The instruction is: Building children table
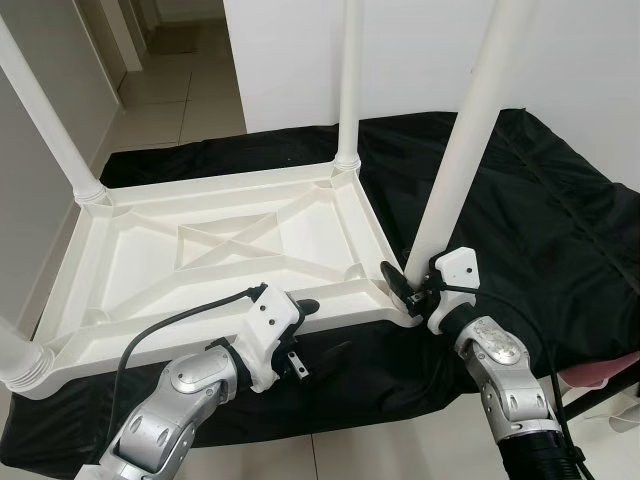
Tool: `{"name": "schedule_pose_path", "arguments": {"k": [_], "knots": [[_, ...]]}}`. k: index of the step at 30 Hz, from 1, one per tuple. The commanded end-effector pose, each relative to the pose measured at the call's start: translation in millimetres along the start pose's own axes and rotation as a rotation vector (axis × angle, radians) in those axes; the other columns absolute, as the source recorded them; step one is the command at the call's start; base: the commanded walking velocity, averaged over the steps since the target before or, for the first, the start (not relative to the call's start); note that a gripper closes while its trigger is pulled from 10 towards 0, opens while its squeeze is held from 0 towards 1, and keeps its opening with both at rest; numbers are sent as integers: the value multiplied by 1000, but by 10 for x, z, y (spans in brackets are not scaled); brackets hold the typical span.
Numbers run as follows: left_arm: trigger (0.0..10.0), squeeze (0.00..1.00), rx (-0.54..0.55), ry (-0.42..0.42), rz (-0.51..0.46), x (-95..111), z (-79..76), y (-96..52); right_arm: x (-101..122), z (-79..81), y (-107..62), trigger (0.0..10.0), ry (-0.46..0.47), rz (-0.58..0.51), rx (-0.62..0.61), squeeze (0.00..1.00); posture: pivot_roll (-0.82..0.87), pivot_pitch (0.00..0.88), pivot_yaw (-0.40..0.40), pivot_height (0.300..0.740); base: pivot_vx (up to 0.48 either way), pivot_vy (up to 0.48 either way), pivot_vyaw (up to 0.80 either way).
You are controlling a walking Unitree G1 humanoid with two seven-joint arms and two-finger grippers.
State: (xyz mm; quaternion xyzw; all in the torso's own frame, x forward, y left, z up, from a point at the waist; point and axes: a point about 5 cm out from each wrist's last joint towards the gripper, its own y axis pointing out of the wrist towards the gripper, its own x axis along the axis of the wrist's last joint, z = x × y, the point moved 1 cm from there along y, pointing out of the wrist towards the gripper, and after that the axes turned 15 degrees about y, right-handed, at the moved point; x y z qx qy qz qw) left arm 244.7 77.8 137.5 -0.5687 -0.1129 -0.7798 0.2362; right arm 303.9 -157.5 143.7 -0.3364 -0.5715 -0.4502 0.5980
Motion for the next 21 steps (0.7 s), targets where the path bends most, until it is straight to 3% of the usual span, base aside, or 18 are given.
{"name": "schedule_pose_path", "arguments": {"k": [1, 5, 7, 10, 14, 21], "knots": [[10000, 0, -22, 3, 7, -12, 17, -11, -27, -29, -28, 10000, 43, -9, -118, 0, -98, 44, 53, 740, 0, 0, 0], [10000, 0, -21, 5, 9, -16, 38, -9, -48, 40, -47, 10000, 96, -28, -223, 0, -104, 44, 57, 740, 0, 0, 0], [10000, 0, -20, 6, 8, -15, 49, -5, -120, 104, -93, 10000, 140, -25, -355, 0, -105, 42, 56, 740, 0, 0, 0], [10000, 0, -20, 5, 8, -15, 52, -3, -127, 126, -99, 10000, 144, -28, -394, 0, -109, 46, 58, 740, 0, 0, 0], [10000, 0, -21, 4, 5, -19, 57, 16, -159, 195, -78, 10000, 162, -37, -564, 0, -114, 44, 62, 740, 0, 0, 0], [10000, 0, -22, 7, 2, -10, 76, 27, -139, 306, -30, 10000, 163, -28, -569, 0, -116, 44, 61, 740, 0, 0, 0]]}}
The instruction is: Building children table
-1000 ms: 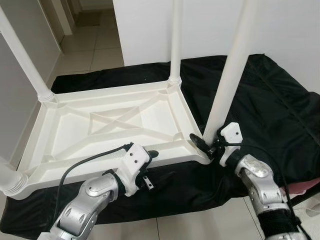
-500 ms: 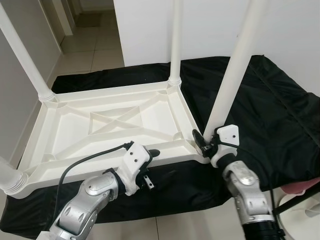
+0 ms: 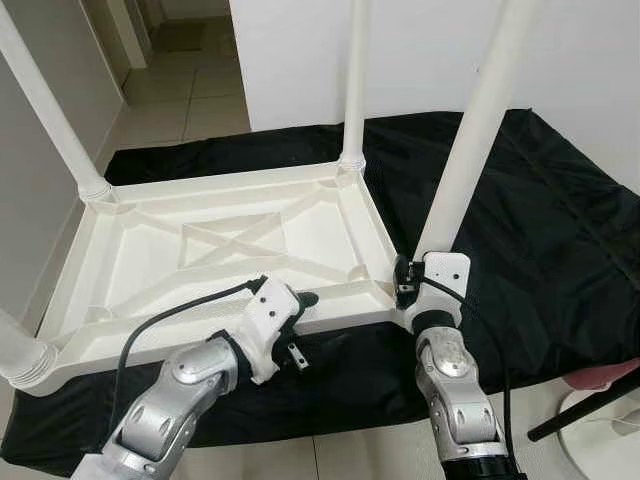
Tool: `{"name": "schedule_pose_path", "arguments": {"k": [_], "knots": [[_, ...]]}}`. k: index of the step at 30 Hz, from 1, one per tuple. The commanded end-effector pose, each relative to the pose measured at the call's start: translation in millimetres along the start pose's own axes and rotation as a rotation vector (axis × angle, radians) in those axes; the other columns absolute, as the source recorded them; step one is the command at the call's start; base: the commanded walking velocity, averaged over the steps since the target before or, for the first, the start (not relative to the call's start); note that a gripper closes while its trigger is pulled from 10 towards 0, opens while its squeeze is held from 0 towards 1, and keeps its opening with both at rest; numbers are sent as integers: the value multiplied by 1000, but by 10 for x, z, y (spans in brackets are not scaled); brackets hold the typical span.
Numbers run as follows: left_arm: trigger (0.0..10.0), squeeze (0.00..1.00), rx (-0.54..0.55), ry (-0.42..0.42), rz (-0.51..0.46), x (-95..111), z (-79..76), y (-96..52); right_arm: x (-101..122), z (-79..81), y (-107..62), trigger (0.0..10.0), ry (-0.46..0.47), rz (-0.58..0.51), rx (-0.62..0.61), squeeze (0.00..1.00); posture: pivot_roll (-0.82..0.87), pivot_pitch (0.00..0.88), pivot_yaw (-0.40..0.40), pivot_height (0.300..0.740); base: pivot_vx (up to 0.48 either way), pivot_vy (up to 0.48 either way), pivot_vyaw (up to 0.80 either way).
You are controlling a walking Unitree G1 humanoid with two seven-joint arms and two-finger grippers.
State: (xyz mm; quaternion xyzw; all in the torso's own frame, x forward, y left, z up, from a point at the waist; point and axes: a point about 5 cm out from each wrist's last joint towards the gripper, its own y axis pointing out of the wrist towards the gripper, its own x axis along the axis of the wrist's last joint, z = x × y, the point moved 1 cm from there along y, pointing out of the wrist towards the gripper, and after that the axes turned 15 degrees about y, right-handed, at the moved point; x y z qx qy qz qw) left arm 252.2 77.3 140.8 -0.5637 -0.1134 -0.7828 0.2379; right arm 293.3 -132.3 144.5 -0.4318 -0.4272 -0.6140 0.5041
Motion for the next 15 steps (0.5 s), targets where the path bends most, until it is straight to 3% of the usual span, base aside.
{"name": "schedule_pose_path", "arguments": {"k": [1, 7, 9, 15], "knots": [[10000, 0, -24, -2, 3, -23, 13, -10, -111, 5, -38, 10000, 60, 64, -72, 0, -116, 44, 61, 740, 0, 0, 0], [10000, 0, -17, 0, 4, -26, 36, -15, -84, 64, -28, 10000, 81, 58, -16, 0, -116, 44, 61, 740, 0, 0, 0], [10000, 0, -14, 3, 6, -25, 41, -21, -48, 117, -32, 10000, 99, 42, 46, 1000, -102, 44, 56, 740, 0, 0, 0], [10000, 0, -7, 4, 9, -23, 58, -32, -11, 119, -11, 10000, 69, 29, 71, 1000, -99, 47, 58, 740, 0, 0, 0]]}}
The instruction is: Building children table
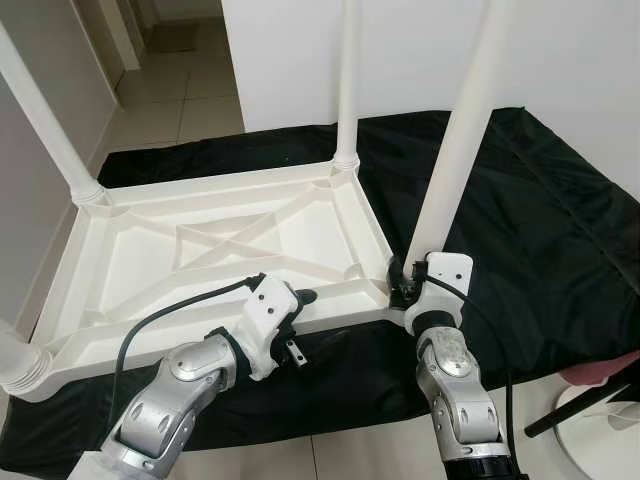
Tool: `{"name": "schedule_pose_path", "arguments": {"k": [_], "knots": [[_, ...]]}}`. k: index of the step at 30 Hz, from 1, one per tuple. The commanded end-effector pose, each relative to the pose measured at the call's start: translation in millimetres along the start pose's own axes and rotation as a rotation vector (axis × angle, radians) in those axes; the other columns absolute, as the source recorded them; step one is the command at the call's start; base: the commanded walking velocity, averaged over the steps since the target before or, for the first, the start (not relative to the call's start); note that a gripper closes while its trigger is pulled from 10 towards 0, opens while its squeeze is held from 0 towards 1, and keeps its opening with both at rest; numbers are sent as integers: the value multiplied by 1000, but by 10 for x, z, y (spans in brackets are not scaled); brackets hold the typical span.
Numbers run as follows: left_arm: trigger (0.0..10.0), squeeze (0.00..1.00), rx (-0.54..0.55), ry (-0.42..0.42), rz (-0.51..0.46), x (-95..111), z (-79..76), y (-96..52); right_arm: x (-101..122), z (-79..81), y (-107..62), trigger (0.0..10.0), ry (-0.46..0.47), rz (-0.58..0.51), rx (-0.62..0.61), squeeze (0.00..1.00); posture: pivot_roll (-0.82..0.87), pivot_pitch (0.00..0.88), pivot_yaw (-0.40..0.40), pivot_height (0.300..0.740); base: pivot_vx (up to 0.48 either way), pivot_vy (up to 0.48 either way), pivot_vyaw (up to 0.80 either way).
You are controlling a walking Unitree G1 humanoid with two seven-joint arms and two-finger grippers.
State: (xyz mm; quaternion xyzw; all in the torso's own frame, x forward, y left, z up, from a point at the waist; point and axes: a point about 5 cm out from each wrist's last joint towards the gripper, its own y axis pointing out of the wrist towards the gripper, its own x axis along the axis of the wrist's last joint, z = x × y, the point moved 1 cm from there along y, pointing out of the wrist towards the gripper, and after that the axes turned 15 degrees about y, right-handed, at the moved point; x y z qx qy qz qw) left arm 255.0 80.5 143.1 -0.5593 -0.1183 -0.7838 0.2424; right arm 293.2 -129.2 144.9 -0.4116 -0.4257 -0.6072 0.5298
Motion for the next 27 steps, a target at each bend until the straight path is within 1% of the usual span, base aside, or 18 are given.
{"name": "schedule_pose_path", "arguments": {"k": [1, 3, 5, 6, 7, 8, 9, 12, 13, 16, 17, 21, 23, 27], "knots": [[10000, 0, -22, 0, 11, -32, 15, -20, 0, 57, 1, 10000, 22, 4, 38, 1000, -99, 47, 58, 740, 0, 0, 0], [10000, 0, -22, 2, 12, -33, 17, -21, 2, 44, 2, 10000, 20, 5, 44, 1000, -99, 47, 58, 740, 0, 0, 0], [10000, 0, -21, 0, 12, -30, 19, -21, 8, 28, 2, 10000, 34, 12, 77, 1000, -100, 49, 60, 740, 0, 0, 0], [10000, 0, -20, -1, 11, -27, 19, -19, 31, 22, 0, 10000, 31, 6, 105, 914, -99, 50, 60, 740, 0, 0, 0], [10000, 0, -20, -1, 11, -27, 19, -19, 31, 22, 0, 10000, 31, 6, 105, 914, -99, 50, 60, 740, 0, 0, 0], [10000, 0, -21, -2, 9, -22, 18, -17, 61, 7, 0, 10000, 28, 5, 151, 0, -102, 52, 61, 740, 0, 0, 0], [10000, 0, -21, -2, 8, -21, 18, -16, 68, 0, 2, 10000, 29, 8, 166, 0, -102, 52, 61, 740, 0, 0, 0], [10000, 0, -26, -3, 10, -23, 14, -15, 92, -25, 15, 10000, 10, 32, 270, 0, -104, 55, 64, 740, 0, 0, 0], [10000, 0, -26, -3, 10, -23, 14, -15, 92, -25, 15, 10000, 10, 32, 270, 0, -104, 55, 64, 740, 0, 0, 0], [10000, 0, -35, -2, 14, -21, 6, -14, 94, -62, 23, 10000, -28, 70, 400, 0, -104, 59, 66, 740, 0, 0, 0], [10000, 0, -35, -2, 14, -21, 6, -14, 94, -62, 23, 10000, -28, 70, 400, 0, -104, 59, 66, 740, 0, 0, 0], [10000, 0, -44, -4, 11, -16, -20, -15, 86, -134, 77, 10000, -99, 112, 516, 0, -101, 58, 64, 740, 0, 0, 0], [10000, 0, -45, -4, 11, -17, -20, -13, 84, -139, 90, 10000, -107, 121, 539, 0, -102, 55, 64, 740, 0, 0, 0], [10000, 0, -44, -4, 6, -5, -31, 4, 48, -143, 144, 10000, -145, 168, 640, 0, -97, 45, 65, 740, 0, 0, 0]]}}
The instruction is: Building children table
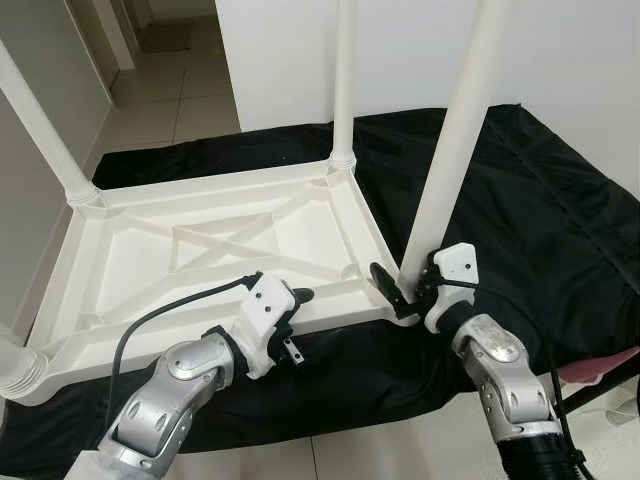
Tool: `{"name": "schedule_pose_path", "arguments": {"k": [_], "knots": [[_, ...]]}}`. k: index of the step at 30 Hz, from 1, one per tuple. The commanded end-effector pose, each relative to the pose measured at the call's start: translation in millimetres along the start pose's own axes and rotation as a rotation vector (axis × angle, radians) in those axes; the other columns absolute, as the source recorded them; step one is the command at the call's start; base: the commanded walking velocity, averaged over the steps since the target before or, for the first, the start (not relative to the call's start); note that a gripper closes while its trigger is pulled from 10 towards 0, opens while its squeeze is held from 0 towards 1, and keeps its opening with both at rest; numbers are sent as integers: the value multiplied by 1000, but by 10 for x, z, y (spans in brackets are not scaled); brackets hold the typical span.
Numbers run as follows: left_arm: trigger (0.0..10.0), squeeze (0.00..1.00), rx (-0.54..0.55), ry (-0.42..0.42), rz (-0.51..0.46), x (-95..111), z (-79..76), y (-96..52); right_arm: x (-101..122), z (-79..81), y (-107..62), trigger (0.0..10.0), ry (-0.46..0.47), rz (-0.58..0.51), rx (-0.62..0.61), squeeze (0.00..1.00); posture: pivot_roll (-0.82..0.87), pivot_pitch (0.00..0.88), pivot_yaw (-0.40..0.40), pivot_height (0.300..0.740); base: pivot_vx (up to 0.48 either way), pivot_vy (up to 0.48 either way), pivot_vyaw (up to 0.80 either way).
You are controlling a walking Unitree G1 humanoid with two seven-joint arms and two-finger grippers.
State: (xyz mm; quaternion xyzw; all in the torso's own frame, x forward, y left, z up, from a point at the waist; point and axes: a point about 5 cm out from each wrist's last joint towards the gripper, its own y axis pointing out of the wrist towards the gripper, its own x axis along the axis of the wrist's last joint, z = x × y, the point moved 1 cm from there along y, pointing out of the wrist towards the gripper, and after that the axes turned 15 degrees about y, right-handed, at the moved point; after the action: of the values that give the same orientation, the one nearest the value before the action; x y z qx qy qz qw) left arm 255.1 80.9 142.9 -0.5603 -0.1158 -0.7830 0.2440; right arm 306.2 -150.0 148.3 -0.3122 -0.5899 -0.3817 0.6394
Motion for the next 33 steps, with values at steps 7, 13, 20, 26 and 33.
{"name": "schedule_pose_path", "arguments": {"k": [7, 13, 20, 26, 33], "knots": [[10000, 0, -50, -3, -3, 3, -63, 17, -64, 37, 58, 7020, -19, 38, 106, 0, -92, 35, 62, 740, 0, 0, 0], [10000, 0, -49, -1, -5, 6, -58, 32, -130, 22, 59, 0, -25, 63, 146, 0, -87, 32, 53, 740, 0, 0, 0], [10000, 0, -47, -2, -4, 3, -73, 19, -170, -29, 4, 4824, -18, 72, 128, 0, -86, 31, 49, 740, 0, 0, 0], [10000, 0, -47, -2, -4, 0, -73, 20, -168, -32, -21, 10000, 8, 49, 80, 0, -87, 27, 44, 740, 0, 0, 0], [10000, 0, -48, -3, -4, -2, -91, 19, -181, -28, -26, 10000, 40, 16, -36, 0, -87, 24, 42, 740, 0, 0, 0]]}}
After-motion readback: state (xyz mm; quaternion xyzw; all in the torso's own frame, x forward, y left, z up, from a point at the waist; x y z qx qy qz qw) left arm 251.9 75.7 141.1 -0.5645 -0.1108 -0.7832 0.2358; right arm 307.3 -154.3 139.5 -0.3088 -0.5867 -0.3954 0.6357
